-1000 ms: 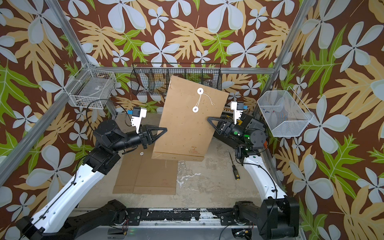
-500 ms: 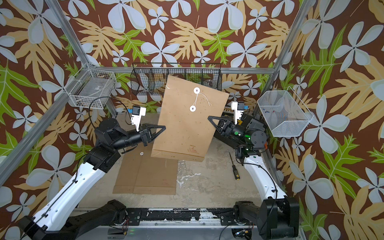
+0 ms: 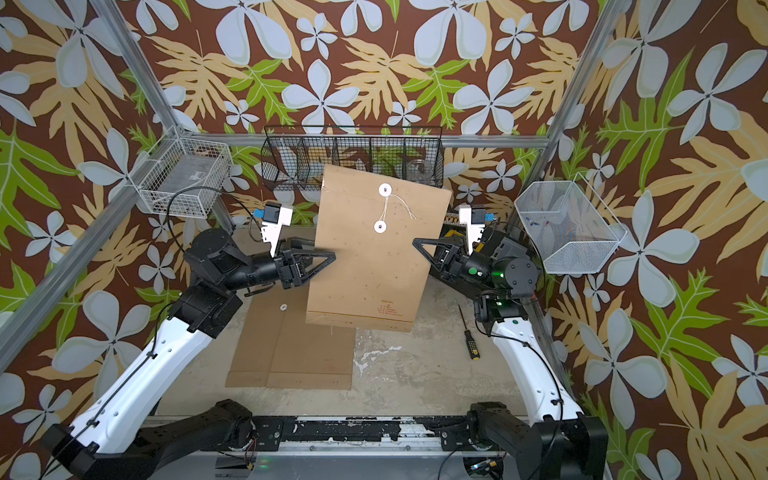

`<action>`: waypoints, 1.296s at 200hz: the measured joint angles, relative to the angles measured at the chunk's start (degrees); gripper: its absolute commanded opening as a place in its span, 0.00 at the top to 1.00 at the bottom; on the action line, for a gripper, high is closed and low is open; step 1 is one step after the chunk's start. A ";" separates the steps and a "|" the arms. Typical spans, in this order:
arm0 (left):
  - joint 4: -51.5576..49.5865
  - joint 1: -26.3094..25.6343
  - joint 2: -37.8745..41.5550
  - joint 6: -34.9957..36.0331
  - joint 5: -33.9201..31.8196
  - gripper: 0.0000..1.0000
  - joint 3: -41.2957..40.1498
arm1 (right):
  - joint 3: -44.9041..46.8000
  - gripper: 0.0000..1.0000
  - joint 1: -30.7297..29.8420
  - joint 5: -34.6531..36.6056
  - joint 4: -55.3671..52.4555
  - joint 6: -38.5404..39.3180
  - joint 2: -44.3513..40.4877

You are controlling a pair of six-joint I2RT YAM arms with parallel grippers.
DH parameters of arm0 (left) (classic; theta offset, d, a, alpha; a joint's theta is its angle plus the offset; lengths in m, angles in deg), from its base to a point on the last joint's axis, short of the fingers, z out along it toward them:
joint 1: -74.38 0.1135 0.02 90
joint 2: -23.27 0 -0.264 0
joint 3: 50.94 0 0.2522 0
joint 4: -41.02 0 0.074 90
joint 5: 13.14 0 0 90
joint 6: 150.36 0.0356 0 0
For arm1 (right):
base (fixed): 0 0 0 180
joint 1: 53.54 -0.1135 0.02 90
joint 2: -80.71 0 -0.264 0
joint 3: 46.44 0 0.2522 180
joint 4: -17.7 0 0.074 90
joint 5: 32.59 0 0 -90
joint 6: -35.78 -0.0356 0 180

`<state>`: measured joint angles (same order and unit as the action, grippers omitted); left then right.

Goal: Open the file bag
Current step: Pick up the file bag from the center of the board.

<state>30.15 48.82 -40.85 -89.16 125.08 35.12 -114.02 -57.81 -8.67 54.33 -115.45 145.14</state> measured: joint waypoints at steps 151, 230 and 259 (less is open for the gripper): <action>-6.82 0.00 -2.14 7.32 -3.06 0.67 5.01 | -3.02 1.00 -3.26 -2.67 -20.65 16.26 -2.01; -7.54 0.00 -2.10 7.85 -3.30 0.71 4.15 | -3.08 1.00 -3.37 -2.93 -21.68 16.65 -2.08; -7.50 0.00 -2.05 7.89 -3.04 0.73 4.00 | -3.30 1.00 -3.54 -2.93 -21.99 16.65 -2.12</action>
<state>22.66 48.82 -42.90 -81.27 122.05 39.12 -117.32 -61.35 -11.60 32.34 -98.80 143.02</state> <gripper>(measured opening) 0.287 0.063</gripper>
